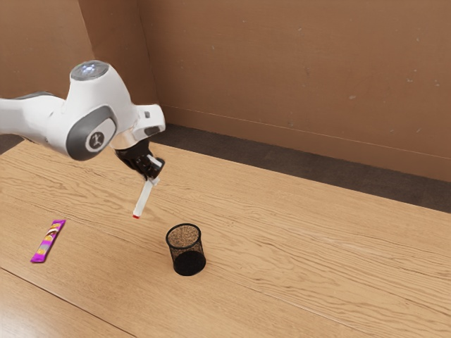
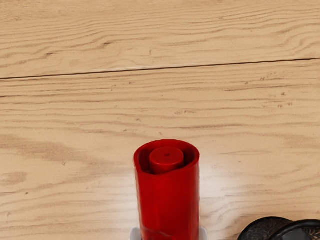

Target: Put the marker into the pen holder.

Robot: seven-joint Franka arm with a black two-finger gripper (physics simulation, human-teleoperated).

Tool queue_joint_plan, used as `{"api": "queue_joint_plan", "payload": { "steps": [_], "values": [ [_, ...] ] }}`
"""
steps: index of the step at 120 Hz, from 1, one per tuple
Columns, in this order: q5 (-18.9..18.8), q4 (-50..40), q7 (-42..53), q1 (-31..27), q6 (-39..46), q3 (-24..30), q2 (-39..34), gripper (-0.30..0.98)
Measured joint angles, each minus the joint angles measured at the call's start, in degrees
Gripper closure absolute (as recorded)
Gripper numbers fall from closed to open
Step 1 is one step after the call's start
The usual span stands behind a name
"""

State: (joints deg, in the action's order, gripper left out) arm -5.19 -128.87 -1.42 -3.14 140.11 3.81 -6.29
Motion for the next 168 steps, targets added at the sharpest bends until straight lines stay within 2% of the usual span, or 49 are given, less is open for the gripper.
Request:
{"api": "queue_joint_plan", "payload": {
  "steps": [23, 71, 141, 168],
  "values": [
    [-0.2, -3.0, -1.3, 1.4, 11.0, 0.1, -2.5, 0.79],
    [1.0, -9.4, -2.0, 3.2, 24.1, 3.8, -0.9, 0.79],
    [2.0, -15.0, -1.2, 2.7, 32.2, 5.4, 5.3, 0.79],
    [2.0, -14.8, -1.6, 3.7, 32.1, 6.1, 3.6, 0.33]
  ]
}}
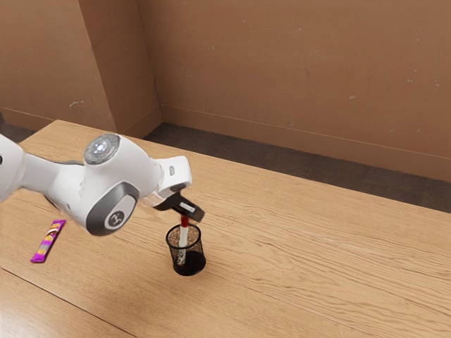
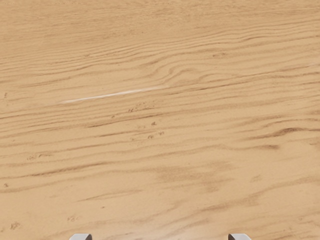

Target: Put the marker into the pen holder.

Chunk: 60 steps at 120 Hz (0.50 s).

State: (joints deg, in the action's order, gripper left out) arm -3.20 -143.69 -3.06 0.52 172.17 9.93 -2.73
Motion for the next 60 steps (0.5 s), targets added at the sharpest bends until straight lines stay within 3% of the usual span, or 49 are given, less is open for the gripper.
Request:
{"api": "queue_joint_plan", "payload": {
  "steps": [11, 38, 60],
  "values": [
    [0.1, 6.3, 0.4, 1.4, -4.7, -0.2, -0.2, 0.21],
    [3.7, 41.7, 5.1, 4.1, -47.3, -5.0, 4.4, 0.07],
    [3.1, 49.0, 12.4, 0.4, -66.7, -5.5, 4.5, 0.03]
  ]
}}
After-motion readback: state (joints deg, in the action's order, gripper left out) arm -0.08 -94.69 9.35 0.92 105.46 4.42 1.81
